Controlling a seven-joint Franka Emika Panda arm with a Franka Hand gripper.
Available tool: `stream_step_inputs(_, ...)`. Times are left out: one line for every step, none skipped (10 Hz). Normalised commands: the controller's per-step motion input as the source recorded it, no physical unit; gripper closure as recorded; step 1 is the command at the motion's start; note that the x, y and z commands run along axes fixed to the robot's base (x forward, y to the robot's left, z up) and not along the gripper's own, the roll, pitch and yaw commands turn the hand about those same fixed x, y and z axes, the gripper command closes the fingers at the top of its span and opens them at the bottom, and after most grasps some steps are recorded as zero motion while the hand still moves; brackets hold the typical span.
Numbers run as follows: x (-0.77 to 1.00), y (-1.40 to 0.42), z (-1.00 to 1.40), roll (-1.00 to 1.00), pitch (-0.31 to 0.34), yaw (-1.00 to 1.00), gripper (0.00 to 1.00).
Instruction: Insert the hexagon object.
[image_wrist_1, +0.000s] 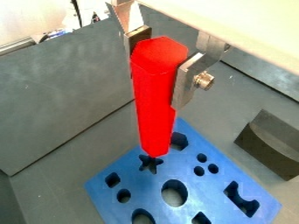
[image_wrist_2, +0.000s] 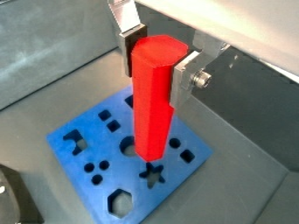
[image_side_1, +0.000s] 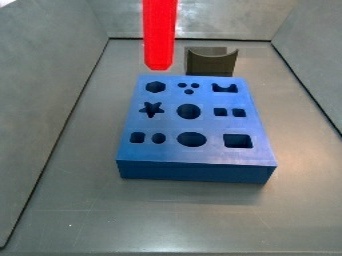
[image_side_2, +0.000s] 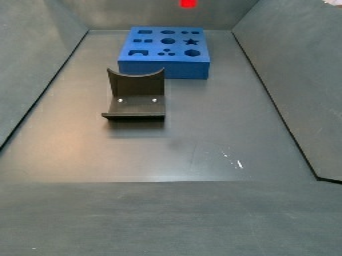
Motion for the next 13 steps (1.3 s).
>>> stream_step_inputs(-0.12,0.71,-0.35,-0.43,-0.107,0.00,1.00)
stream_step_inputs(-0.11,0.70,-0.30,-0.46,-0.120,0.00,1.00)
stream_step_inputs(-0.10,0.68,-0.27,-0.47,-0.131,0.00,1.00)
stream_step_inputs(-0.11,0.56,-0.19,-0.50,-0.164,-0.07,1.00)
stream_step_inputs(-0.18,0.30,-0.31,-0.42,-0.091,-0.34,1.00)
stream_step_inputs(-0.17,0.02,-0.39,-0.11,0.000,-0.83,1.00)
stream_step_inputs(-0.15,0.00,-0.33,0.00,0.020,-0.97,1.00)
stream_step_inputs(-0.15,0.00,-0.27,0.01,0.011,-1.00,1.00)
stream_step_inputs(-0.18,0.00,-0.21,0.05,0.001,-0.96,1.00)
stream_step_inputs(-0.24,0.12,-0.35,0.07,-0.057,-0.84,1.00)
stream_step_inputs(0.00,0.16,-0.27,0.00,-0.307,-0.76,1.00)
stream_step_inputs(0.01,0.21,-0.09,-0.06,-0.416,-0.64,1.00)
stream_step_inputs(0.00,0.23,-0.08,-0.02,-0.424,-0.62,1.00)
